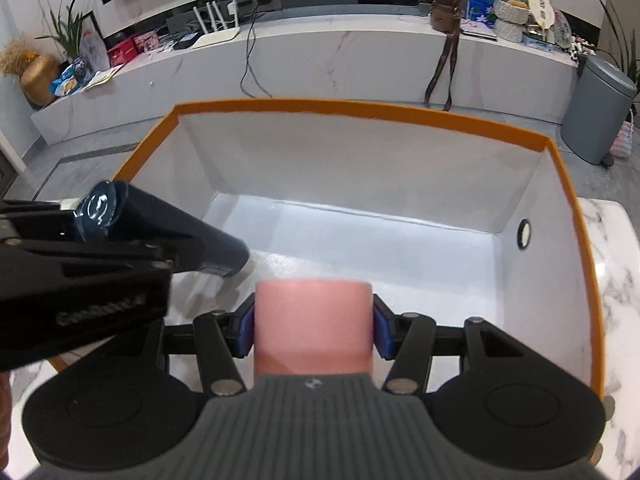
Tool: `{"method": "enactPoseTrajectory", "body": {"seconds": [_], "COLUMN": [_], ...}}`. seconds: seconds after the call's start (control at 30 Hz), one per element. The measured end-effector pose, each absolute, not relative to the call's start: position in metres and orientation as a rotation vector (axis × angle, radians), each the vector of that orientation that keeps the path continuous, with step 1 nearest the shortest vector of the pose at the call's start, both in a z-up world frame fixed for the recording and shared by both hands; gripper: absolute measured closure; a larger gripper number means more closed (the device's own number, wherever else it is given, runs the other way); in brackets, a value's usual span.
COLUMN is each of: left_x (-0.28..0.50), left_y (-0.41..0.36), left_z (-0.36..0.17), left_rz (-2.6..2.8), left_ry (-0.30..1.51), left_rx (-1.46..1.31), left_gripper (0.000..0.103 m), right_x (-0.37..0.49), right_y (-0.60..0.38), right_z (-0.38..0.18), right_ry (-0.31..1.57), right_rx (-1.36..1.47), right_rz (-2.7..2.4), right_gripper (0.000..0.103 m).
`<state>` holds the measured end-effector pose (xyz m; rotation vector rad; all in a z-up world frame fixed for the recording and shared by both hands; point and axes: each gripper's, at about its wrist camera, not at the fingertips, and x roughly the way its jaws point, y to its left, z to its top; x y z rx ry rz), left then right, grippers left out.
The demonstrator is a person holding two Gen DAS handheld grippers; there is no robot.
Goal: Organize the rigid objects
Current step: 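Lower the pink bottle into the box and open the right tool while the left tool lowers the can, then release the navy can in the box with the left tool and withdraw both tools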
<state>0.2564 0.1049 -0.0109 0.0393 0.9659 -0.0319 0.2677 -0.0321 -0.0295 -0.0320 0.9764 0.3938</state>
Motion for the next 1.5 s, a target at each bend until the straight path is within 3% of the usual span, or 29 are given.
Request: {"method": "enactPoseTrajectory", "body": {"seconds": [0.47,0.5,0.6,0.63,1.17,1.5], "left_x": [0.259,0.259,0.259,0.261,0.272,0.262], "left_y": [0.107,0.107,0.108,0.108,0.127,0.114], "left_z": [-0.006,-0.004,-0.004,-0.006,-0.003,0.013], "left_rz": [-0.029,-0.03,-0.029,-0.022,0.085,0.071], "left_ry": [0.957,0.935,0.873,0.859,0.754,0.764], "left_rx": [0.024,0.015,-0.028,-0.036,-0.195,-0.119], "left_gripper": [0.063,0.063,0.062,0.062,0.061,0.058], "right_x": [0.266,0.266,0.266,0.266,0.268,0.268], "right_y": [-0.029,-0.029,-0.032,-0.032,-0.062,-0.067], "right_z": [-0.029,-0.029,-0.024,-0.024,-0.017,-0.007], "right_ry": [0.988,0.985,0.97,0.967,0.938,0.924], "right_rx": [-0.043,-0.039,-0.016,-0.02,-0.016,0.013], "right_rz": [0.427,0.424,0.42,0.416,0.395,0.4], "right_gripper": [0.048,0.047,0.029,0.029,0.029,0.029]}}
